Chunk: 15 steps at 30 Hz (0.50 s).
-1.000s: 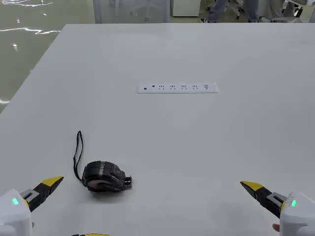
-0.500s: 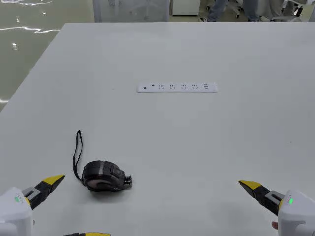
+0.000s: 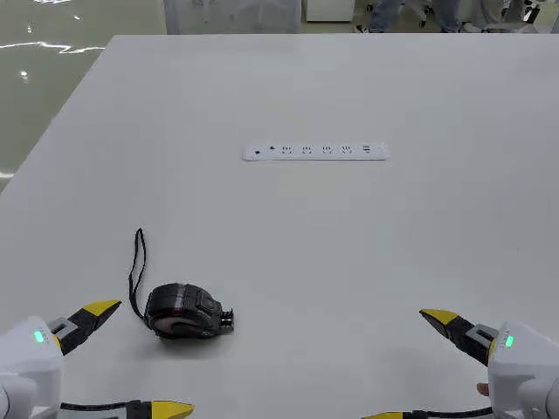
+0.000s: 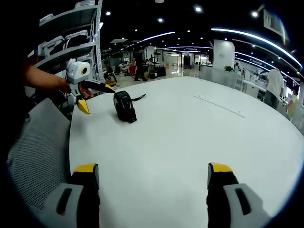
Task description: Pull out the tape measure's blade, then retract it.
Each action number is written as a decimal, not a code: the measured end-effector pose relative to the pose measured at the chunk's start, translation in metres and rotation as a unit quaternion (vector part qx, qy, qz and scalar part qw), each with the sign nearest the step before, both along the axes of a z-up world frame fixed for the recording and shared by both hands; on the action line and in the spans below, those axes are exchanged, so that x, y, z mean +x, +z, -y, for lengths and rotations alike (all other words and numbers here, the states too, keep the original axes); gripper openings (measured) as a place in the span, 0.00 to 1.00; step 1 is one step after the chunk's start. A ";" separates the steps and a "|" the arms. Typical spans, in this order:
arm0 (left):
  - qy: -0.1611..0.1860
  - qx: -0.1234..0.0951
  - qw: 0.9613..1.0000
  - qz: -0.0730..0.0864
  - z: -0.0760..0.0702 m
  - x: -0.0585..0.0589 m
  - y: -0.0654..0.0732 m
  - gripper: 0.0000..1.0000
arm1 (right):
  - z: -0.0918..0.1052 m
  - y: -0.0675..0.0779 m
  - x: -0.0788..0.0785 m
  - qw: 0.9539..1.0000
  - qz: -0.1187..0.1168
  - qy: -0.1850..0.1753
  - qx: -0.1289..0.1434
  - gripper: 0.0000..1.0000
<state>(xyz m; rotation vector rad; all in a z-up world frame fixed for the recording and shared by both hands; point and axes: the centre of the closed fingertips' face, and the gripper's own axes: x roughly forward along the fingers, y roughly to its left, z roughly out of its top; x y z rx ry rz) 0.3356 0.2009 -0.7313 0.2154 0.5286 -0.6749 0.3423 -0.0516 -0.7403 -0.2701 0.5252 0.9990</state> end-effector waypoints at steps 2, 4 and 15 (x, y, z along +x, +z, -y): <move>-0.005 0.003 1.000 -0.001 0.000 0.002 0.000 0.95 | -0.001 0.000 0.002 1.000 -0.002 0.006 -0.001 0.96; -0.011 0.004 1.000 -0.005 0.001 0.004 -0.001 0.93 | -0.003 0.000 0.003 1.000 -0.003 0.011 -0.003 0.95; -0.042 0.025 0.999 -0.017 0.003 0.014 -0.006 0.86 | -0.015 -0.003 0.015 0.999 0.003 0.042 -0.007 0.88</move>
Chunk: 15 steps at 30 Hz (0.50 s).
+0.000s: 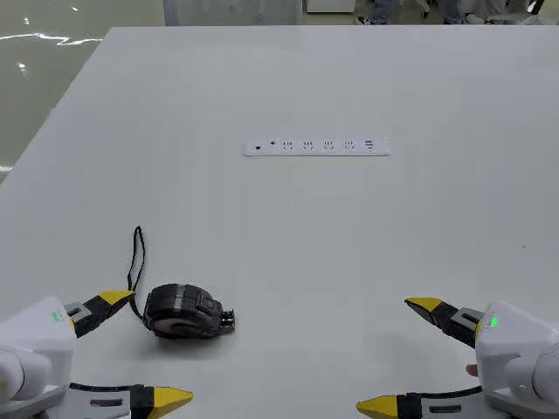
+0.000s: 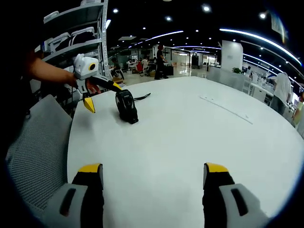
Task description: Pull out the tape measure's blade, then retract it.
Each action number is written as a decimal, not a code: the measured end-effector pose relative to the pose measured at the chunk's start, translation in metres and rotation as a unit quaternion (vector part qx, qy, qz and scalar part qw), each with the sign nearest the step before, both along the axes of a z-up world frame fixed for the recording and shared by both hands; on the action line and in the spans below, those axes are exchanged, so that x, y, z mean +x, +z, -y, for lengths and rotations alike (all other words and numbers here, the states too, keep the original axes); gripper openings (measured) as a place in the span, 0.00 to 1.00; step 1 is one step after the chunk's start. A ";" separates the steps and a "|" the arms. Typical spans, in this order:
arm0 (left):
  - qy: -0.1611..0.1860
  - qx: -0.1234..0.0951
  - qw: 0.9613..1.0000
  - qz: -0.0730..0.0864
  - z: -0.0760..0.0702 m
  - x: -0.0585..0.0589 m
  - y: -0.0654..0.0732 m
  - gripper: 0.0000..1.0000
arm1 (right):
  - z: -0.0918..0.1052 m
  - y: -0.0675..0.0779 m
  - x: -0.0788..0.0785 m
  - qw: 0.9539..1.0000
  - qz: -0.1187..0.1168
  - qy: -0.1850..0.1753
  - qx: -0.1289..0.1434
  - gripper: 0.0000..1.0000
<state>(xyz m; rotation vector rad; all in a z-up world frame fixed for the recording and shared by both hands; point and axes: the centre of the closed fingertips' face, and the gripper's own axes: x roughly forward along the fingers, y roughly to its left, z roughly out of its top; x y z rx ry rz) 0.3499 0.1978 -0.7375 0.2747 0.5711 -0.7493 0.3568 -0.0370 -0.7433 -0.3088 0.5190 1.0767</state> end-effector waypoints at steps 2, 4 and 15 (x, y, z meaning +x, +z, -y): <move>-0.006 0.006 1.000 -0.003 0.000 0.002 -0.001 0.83 | -0.004 0.000 0.002 1.000 0.003 0.008 0.002 0.86; -0.013 0.010 1.000 -0.005 0.000 0.005 -0.001 0.82 | -0.007 0.000 0.003 1.000 0.005 0.017 0.003 0.83; -0.055 0.036 0.998 -0.016 -0.001 0.017 -0.004 0.71 | -0.027 -0.002 0.012 0.998 0.010 0.056 0.006 0.72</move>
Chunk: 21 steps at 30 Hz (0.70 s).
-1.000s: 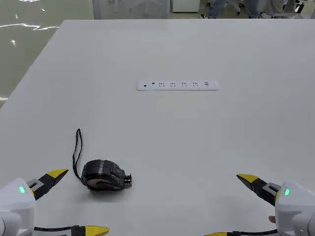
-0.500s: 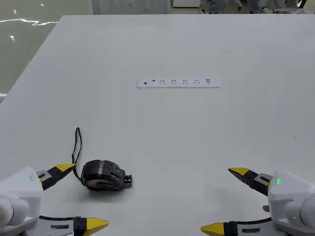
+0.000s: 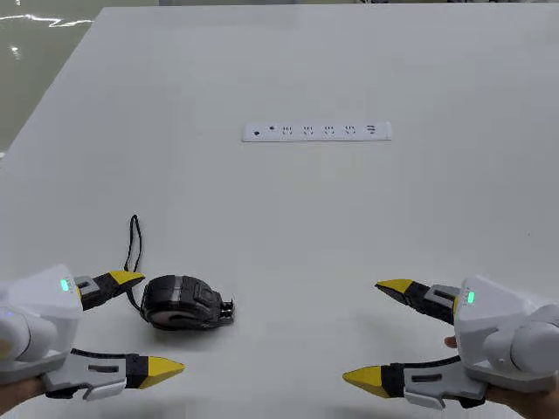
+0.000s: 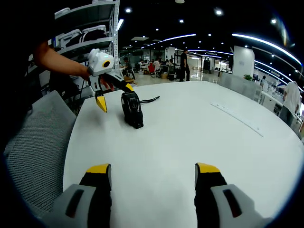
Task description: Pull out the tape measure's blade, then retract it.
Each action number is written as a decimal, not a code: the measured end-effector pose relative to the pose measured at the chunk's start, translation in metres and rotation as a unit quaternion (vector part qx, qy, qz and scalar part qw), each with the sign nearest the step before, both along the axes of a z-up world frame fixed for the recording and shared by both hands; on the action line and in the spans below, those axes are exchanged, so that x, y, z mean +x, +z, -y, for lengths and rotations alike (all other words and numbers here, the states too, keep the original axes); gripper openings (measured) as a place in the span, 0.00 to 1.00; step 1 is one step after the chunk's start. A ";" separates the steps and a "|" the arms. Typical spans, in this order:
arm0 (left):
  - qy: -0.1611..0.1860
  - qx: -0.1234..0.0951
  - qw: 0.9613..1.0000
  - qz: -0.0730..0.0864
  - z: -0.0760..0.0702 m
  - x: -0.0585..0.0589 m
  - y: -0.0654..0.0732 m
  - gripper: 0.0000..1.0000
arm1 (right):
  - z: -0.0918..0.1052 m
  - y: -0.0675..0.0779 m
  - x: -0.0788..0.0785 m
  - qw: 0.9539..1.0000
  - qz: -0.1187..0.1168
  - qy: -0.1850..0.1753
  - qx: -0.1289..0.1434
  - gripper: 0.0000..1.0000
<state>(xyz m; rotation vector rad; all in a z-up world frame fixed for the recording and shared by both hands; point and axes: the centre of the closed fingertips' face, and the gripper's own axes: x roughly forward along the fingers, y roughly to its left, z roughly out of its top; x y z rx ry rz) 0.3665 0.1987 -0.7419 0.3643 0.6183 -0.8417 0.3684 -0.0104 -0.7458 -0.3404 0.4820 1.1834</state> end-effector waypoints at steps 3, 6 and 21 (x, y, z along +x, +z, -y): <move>-0.011 0.008 1.000 -0.004 -0.002 0.004 -0.001 0.66 | -0.006 -0.002 0.002 1.000 0.002 0.013 0.000 0.69; -0.024 0.019 1.000 -0.008 -0.003 0.006 -0.003 0.61 | -0.012 -0.003 0.004 1.000 0.003 0.028 0.000 0.66; -0.100 0.087 0.991 -0.035 -0.008 0.015 -0.016 0.41 | -0.044 -0.008 0.003 0.993 0.028 0.115 -0.013 0.51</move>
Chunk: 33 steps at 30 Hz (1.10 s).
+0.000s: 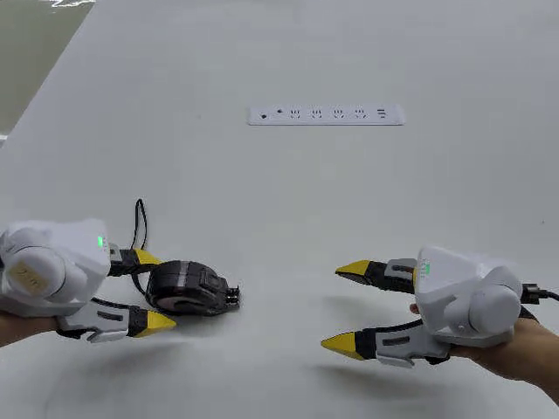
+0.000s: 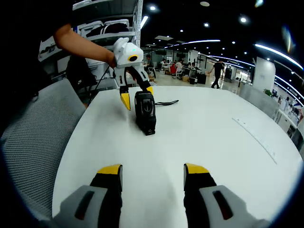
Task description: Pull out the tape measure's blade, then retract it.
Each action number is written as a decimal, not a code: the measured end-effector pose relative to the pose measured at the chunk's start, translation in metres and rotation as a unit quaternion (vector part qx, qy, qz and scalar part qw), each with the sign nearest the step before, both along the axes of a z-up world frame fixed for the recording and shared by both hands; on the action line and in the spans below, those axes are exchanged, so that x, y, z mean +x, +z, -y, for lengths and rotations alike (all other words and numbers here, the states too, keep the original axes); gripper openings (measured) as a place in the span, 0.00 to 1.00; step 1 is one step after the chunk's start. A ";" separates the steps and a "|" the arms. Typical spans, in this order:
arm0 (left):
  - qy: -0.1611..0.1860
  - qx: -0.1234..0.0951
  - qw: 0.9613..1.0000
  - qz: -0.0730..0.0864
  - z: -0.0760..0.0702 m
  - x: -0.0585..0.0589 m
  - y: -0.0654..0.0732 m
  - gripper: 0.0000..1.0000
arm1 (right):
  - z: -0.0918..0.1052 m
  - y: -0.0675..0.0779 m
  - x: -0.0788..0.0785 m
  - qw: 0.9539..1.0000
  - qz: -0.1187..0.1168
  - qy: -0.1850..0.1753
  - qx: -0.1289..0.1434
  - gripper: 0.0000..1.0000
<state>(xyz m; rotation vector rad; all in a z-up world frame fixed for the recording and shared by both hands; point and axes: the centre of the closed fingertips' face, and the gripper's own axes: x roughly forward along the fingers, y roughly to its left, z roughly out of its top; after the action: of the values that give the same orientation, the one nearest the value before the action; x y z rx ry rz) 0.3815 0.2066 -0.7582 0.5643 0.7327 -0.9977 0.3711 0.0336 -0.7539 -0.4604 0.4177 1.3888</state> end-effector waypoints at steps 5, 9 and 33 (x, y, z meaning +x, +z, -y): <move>-0.025 0.022 0.999 -0.009 -0.002 0.002 -0.003 0.32 | -0.009 -0.003 0.003 1.000 0.006 0.014 -0.003 0.47; -0.039 0.035 0.999 -0.013 -0.003 0.003 -0.006 0.29 | -0.017 -0.004 0.006 1.000 0.010 0.026 -0.006 0.44; -0.060 0.060 0.995 -0.043 -0.004 0.002 -0.009 0.27 | -0.071 -0.013 0.014 0.997 0.004 0.073 -0.003 0.33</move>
<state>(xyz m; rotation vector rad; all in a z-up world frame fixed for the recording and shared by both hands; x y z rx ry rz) 0.3839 0.2106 -0.7670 0.6800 0.8466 -1.0997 0.3853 0.1043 -0.7664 -0.5095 0.3867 1.5272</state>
